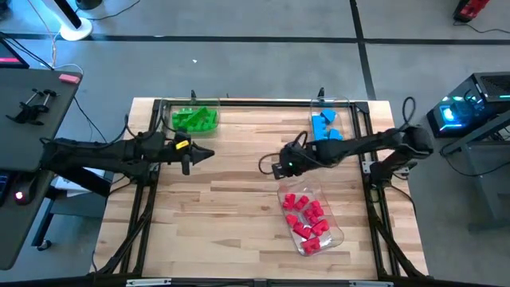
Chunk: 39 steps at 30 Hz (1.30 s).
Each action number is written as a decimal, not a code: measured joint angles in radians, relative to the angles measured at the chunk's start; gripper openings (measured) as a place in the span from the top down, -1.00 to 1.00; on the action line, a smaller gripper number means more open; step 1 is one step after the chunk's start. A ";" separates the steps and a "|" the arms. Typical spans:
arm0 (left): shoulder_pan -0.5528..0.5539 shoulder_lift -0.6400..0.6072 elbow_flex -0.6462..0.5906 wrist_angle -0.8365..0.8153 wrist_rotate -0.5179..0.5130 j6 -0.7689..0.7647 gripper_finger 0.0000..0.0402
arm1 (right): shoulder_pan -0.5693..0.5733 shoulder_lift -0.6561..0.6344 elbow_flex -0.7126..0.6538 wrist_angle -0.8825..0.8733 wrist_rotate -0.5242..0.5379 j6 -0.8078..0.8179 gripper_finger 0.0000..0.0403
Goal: Sort blocks
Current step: Adjust the bottom transparent bin
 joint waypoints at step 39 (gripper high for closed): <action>-0.021 0.179 -0.001 0.083 0.000 0.020 1.00 | 0.362 0.017 0.075 -0.334 0.066 0.253 1.00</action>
